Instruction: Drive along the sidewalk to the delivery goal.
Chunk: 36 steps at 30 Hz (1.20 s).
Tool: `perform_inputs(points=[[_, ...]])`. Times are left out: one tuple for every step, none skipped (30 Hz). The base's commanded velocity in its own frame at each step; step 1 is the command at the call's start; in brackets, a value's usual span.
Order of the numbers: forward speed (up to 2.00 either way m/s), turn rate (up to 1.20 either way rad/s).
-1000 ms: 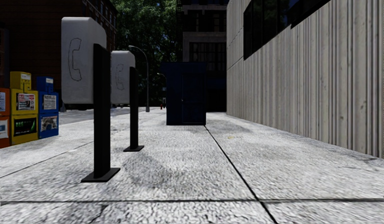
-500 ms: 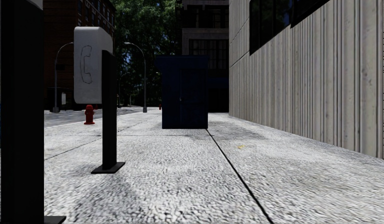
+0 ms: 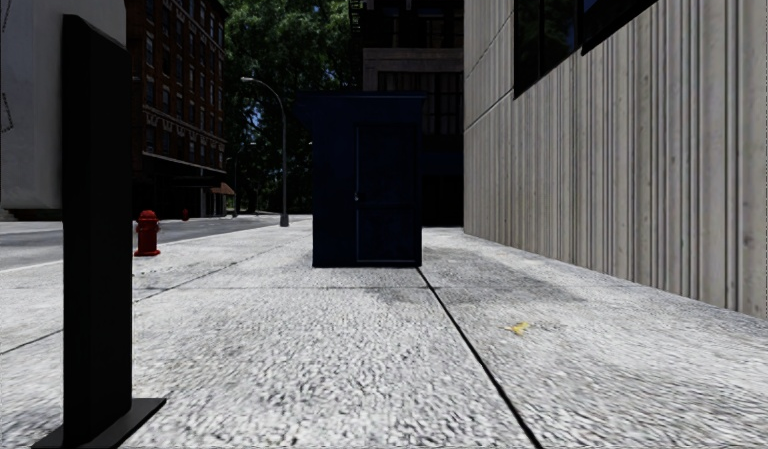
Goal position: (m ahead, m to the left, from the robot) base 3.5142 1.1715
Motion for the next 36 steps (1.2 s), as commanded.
perform_inputs(points=[[2.00, 0.00], [2.00, 0.00], [2.00, 0.00], [1.89, 0.00], [1.70, 0.03], [1.62, 0.07], [1.62, 0.07], [1.55, 0.08], [1.51, 0.09], [1.41, 0.09], [1.41, 0.09], [1.30, 0.09], [1.22, 0.09], [1.18, 0.09], [1.18, 0.09], [1.17, 0.09], [1.17, 0.10], [1.17, 0.10], [1.17, 0.13], [1.17, 0.13], [1.17, 0.19], [1.17, 0.22], [1.17, 0.23], [1.17, 0.23], [1.17, 0.27], [1.17, 0.35], [1.17, 0.38], [1.17, 0.38], [1.18, 0.38], [1.19, 0.39], [1.21, 0.39], [1.23, 0.39], [1.23, 0.39], [1.26, 0.39], [1.30, 0.39], [1.32, 0.39]])
